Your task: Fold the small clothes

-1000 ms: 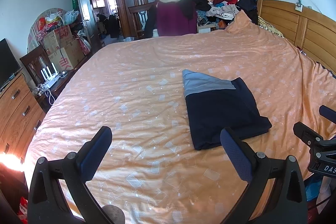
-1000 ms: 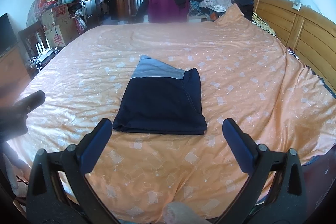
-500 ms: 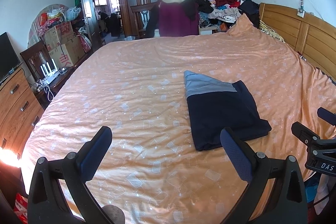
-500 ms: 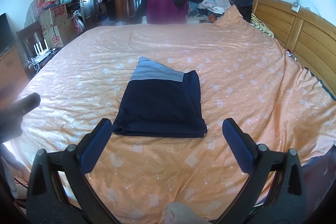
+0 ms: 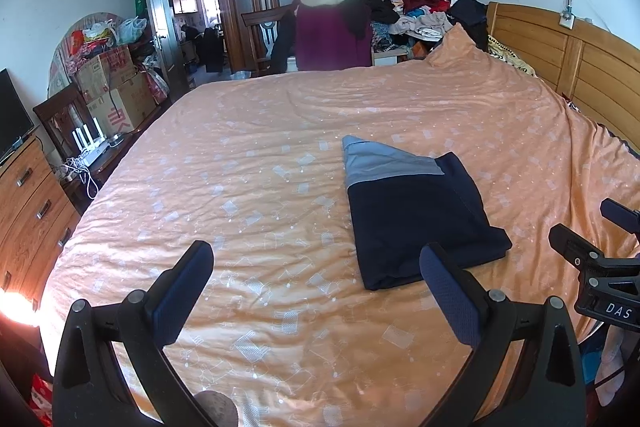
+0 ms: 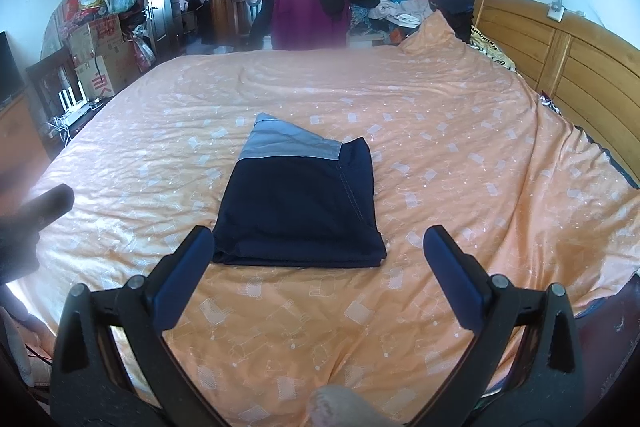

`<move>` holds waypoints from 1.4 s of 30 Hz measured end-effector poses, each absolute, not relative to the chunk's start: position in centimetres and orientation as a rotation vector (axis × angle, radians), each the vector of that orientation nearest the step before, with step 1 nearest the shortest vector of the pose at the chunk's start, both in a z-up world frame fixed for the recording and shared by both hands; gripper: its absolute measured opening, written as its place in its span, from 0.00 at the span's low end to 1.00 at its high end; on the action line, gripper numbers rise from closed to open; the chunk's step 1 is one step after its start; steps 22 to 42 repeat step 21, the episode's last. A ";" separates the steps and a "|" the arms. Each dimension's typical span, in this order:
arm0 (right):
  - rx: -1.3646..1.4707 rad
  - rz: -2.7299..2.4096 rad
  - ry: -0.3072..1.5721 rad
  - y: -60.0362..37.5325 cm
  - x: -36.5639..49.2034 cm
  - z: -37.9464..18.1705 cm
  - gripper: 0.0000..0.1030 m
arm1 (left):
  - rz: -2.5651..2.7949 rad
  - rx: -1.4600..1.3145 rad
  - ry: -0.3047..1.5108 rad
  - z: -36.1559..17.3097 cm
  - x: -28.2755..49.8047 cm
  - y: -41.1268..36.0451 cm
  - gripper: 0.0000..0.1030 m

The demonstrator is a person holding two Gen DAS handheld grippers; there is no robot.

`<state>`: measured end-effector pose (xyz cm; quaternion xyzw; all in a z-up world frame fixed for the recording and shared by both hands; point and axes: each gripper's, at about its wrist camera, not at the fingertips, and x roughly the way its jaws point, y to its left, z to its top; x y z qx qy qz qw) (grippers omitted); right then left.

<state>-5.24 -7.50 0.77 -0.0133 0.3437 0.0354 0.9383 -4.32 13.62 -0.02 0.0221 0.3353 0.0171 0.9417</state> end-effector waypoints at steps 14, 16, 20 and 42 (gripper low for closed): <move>-0.019 0.065 0.694 -7.4 -5.1 1.4 1.00 | 0.022 0.038 0.678 0.2 -4.5 13.3 1.00; -0.018 0.062 0.687 -7.5 -5.0 1.5 1.00 | 0.022 0.038 0.679 0.2 -4.5 13.3 1.00; -0.007 0.045 0.655 -7.8 -5.4 1.8 0.99 | 0.017 0.028 0.683 0.2 -4.4 13.4 1.00; -0.003 0.051 0.660 -7.8 -5.3 1.7 0.99 | 0.017 0.026 0.683 0.2 -4.4 13.4 1.00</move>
